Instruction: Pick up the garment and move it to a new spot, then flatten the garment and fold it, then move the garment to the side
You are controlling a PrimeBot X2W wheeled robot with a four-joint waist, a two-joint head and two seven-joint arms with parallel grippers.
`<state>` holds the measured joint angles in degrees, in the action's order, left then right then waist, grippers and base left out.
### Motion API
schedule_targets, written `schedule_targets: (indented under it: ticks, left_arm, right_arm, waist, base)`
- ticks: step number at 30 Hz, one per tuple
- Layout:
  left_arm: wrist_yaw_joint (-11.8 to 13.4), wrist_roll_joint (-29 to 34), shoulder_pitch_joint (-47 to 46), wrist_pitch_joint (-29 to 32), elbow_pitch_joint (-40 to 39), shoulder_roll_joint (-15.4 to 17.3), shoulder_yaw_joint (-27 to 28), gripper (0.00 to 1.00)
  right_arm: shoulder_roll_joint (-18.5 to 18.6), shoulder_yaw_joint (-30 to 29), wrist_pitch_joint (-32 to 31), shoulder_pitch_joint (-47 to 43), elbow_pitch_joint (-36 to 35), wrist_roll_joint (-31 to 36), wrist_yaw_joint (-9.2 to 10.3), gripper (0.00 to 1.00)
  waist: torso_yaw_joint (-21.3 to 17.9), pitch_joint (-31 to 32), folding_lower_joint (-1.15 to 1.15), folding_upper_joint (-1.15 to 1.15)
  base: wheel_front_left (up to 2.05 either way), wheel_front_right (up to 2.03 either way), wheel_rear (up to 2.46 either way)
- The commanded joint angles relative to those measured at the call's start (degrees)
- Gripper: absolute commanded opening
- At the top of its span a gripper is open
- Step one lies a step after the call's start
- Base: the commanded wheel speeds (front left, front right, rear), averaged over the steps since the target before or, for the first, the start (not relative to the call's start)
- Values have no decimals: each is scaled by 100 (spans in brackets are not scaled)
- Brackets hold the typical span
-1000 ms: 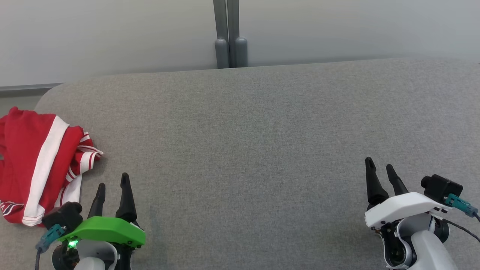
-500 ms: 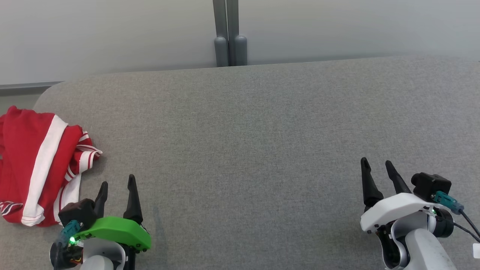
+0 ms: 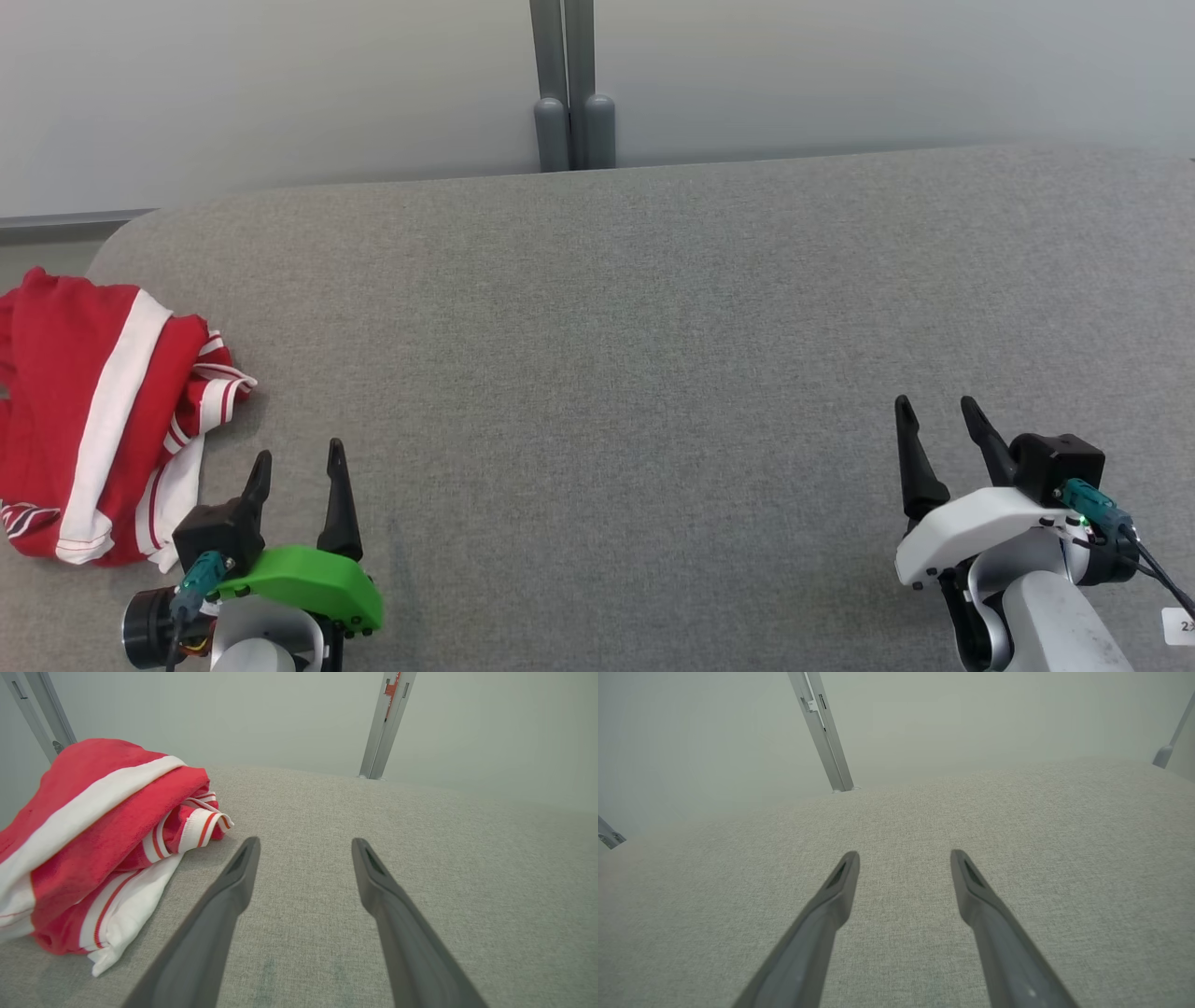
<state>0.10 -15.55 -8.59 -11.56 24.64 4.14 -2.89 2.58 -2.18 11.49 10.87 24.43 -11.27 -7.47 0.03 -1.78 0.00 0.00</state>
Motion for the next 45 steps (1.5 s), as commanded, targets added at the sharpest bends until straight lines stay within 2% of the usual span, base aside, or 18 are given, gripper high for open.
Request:
schedule_targets:
  ticks: [1,21,29,35,45]
  left_arm:
    - [51,126,27,-45,-17,30,8,100]
    - [156,890,149,-274,-171,-75,181,100]
    - [135,1263,117,-365,-102,-96,181,100]
    - [118,1299,73,-362,-91,-105,203,100]
    - [104,1291,161,-361,-53,-113,348,100]
  right_arm:
    - [33,-22,57,-3,-29,133,-3,100]
    - [40,-166,285,-75,-162,682,-3,100]
    - [41,-125,374,-63,-93,1040,-3,100]
    - [39,-80,377,-91,-75,1019,-3,100]
    - [40,98,375,-117,-73,946,-3,100]
  waist:
    - [-1,2,0,0]
    - [-36,-1,0,0]
    - [80,-36,0,0]
    - [379,-71,0,0]
    - [1274,-82,0,0]
  base:
    - [0,0,0]
    - [0,0,0]
    - [0,0,0]
    - [0,0,0]
    - [0,0,0]
